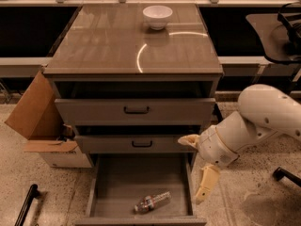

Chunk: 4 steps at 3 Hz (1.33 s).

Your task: Pick water bottle from bottom drawer and place on counter

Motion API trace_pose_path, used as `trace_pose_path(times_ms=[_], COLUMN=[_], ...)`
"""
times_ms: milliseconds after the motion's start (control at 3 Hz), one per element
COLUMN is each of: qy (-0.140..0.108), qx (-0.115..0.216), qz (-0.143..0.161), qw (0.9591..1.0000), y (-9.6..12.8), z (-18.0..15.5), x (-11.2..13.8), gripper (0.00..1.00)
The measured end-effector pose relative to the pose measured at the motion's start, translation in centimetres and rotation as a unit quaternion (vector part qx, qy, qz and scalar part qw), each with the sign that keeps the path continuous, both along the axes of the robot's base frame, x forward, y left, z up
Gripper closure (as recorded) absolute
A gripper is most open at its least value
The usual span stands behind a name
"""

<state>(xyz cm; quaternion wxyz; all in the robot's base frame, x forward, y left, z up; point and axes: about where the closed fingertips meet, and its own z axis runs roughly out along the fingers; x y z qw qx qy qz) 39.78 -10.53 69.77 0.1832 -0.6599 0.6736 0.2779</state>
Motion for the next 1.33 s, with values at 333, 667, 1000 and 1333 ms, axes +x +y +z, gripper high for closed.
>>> trace_pose_path(times_ms=[333, 667, 1000, 1333], qy=[0.008, 0.029, 0.029, 0.009], qx=[0.030, 0.052, 0.052, 0.047], qz=[0.026, 0.050, 0.050, 0.061], qw=[0.9992, 0.9970, 0.9969, 0.9970], y=[1.1, 3.2, 3.2, 3.1], z=[-5.2, -9.9, -10.0, -13.1], x=[0.6, 0.9, 0.9, 2.1], gripper=[0.00, 0.00, 0.00, 0.00])
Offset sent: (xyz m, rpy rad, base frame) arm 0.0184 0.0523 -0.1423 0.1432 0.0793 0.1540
